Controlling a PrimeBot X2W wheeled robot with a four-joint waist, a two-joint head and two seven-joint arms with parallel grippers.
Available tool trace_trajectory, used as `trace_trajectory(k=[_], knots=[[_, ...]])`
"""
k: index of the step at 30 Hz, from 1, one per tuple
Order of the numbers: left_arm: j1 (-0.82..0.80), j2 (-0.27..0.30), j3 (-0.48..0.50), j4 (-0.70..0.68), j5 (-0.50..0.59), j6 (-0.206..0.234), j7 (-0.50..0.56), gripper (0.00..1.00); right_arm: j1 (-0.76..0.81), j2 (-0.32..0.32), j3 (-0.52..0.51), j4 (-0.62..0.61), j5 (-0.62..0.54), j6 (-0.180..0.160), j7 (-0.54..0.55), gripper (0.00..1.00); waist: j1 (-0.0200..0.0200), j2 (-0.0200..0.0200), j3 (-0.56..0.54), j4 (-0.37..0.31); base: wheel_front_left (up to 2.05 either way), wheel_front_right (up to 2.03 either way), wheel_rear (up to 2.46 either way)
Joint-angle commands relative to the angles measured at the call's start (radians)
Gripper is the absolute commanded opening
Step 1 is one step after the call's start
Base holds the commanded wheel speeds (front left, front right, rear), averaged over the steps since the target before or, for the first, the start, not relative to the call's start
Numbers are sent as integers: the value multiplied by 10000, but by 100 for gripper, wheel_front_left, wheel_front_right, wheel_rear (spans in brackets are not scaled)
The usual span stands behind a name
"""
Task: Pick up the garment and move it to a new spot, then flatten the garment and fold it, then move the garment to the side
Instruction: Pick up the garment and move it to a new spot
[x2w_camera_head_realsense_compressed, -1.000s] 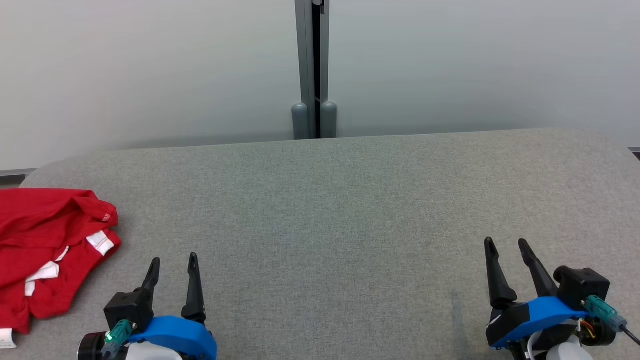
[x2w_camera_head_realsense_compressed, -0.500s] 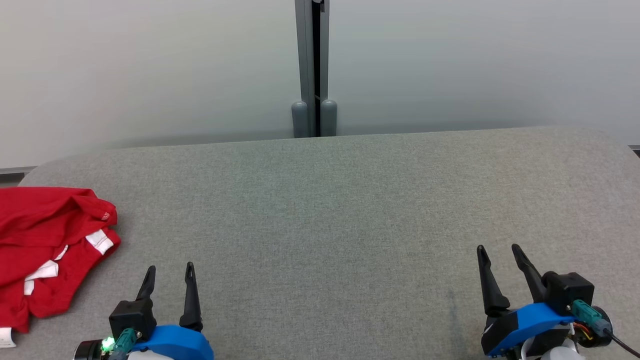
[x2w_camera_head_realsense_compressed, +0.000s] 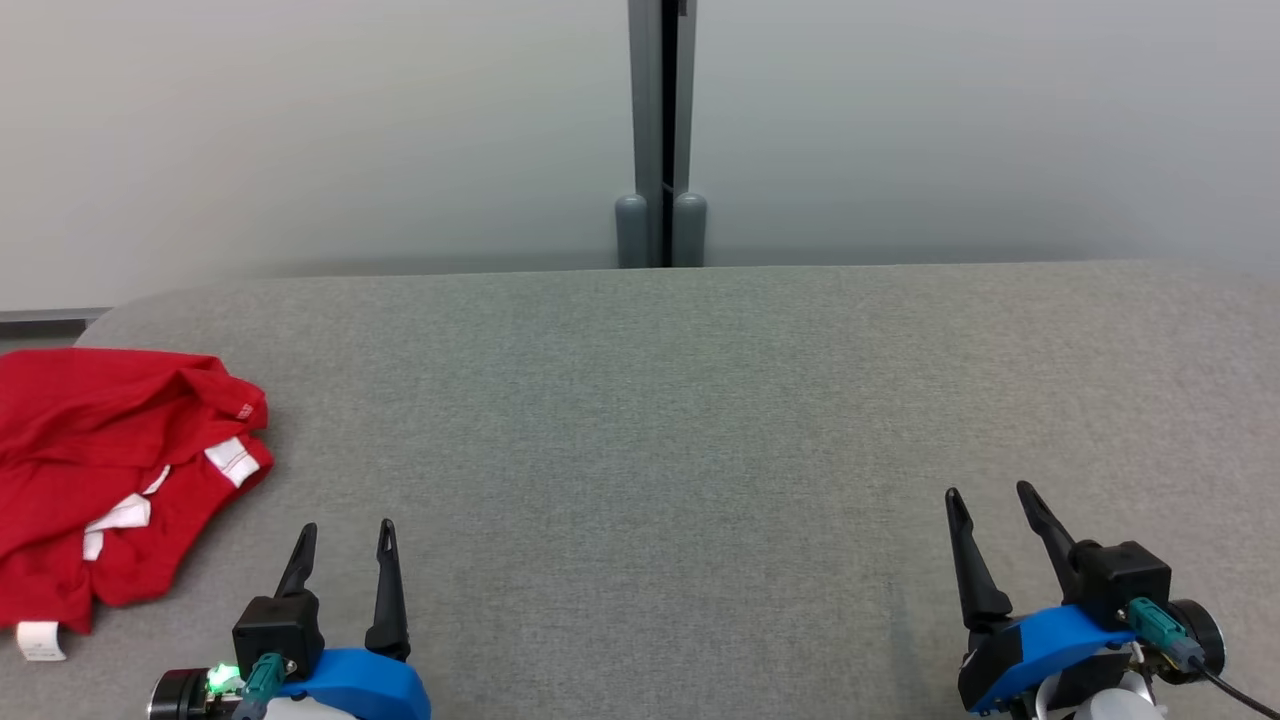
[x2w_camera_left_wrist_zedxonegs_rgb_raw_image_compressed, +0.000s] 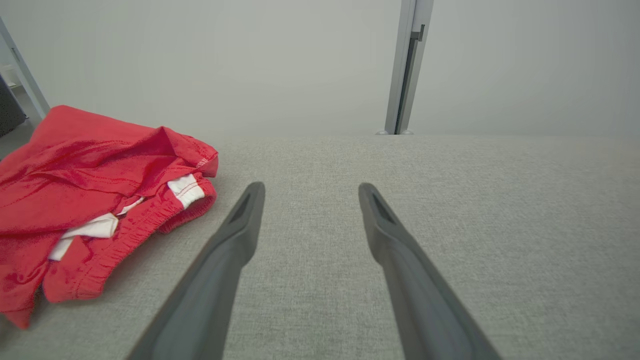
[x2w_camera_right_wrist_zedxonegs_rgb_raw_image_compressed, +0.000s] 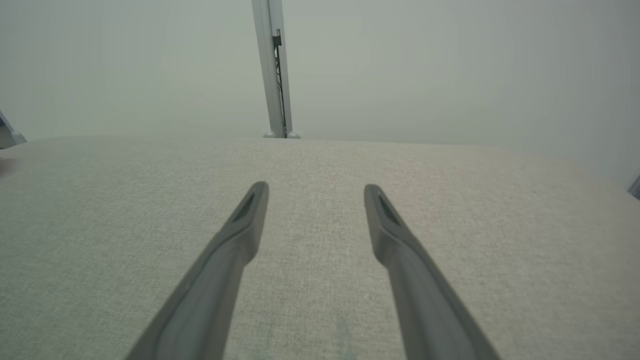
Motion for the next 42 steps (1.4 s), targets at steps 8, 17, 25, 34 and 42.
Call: trace_trajectory(k=[8,17,25,34,42], knots=[[-185,5,133,-16,-32,-6,-52,100,-227,-28,318,-87,-127,1,-46,100,0,0,303,1330,0,0,0],[-166,2,224,9,-162,39,-50,100,-304,-26,781,-9,-206,1,-46,100,0,0,518,3585,0,0,0],[135,-8,578,-25,-300,149,-51,100,-483,-35,1355,65,-248,-1,-46,100,0,0,638,5000,0,0,0],[294,-1,767,-236,-692,314,-51,100,-921,-34,1973,253,-375,-1,-46,100,0,0,994,5107,0,0,0],[-450,0,925,138,-1170,47,-51,100,-992,-38,1937,101,-593,-1,-46,100,0,0,1380,4599,0,0,0]])
